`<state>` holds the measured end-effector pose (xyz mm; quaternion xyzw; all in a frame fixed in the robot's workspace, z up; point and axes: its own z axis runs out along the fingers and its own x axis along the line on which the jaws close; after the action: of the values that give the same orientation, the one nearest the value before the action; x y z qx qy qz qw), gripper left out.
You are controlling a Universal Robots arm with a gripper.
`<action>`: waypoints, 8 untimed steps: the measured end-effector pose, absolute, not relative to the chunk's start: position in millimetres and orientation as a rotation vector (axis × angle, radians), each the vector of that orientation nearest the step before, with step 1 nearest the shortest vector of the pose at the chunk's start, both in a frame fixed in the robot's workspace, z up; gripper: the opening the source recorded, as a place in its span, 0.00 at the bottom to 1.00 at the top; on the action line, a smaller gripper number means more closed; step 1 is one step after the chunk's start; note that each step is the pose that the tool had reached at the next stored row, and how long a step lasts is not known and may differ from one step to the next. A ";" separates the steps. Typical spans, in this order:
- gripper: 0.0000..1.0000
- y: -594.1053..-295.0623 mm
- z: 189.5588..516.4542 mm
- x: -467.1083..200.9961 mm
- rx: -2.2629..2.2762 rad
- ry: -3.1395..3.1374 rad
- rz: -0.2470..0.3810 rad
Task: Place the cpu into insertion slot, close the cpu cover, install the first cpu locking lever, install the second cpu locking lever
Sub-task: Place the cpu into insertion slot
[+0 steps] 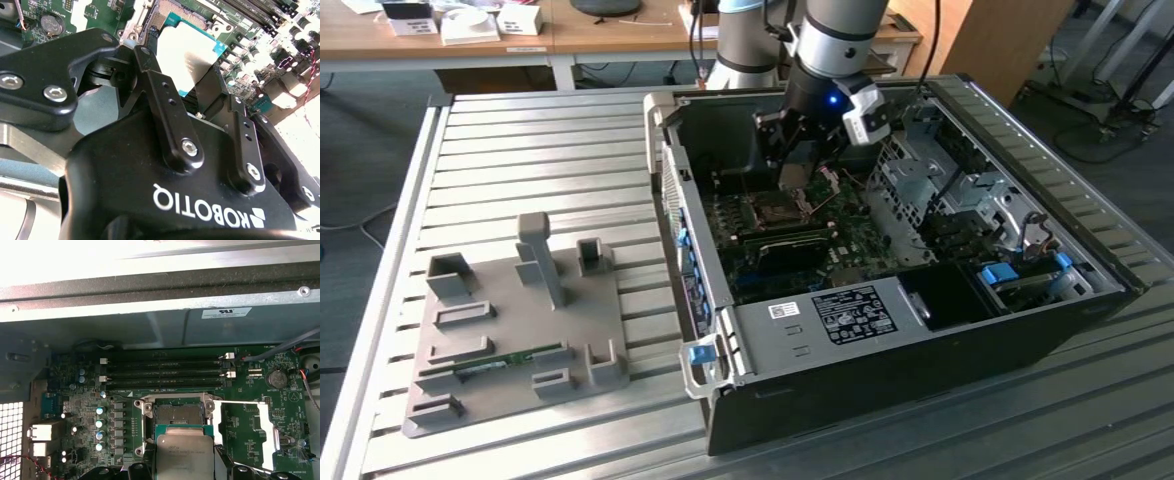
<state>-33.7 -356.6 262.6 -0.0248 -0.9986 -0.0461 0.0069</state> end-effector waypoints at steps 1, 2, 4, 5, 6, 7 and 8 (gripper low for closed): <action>0.54 -356.6 262.4 -33.9 -0.078 -3.124 -0.144; 0.54 -356.6 262.5 -33.9 -0.078 -3.124 -0.144; 0.54 -356.6 262.4 -33.9 -0.077 -3.124 -0.144; 0.54 -356.6 262.4 -33.9 -0.077 -3.124 -0.144; 0.54 -356.6 262.3 -33.9 -0.078 -3.124 -0.144; 0.54 -356.5 261.7 -33.9 -0.078 -3.125 -0.145; 0.54 -356.5 261.0 -33.9 -0.077 -3.125 -0.145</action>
<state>-33.9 -356.5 261.0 -0.0248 -0.9986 -0.0463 0.0063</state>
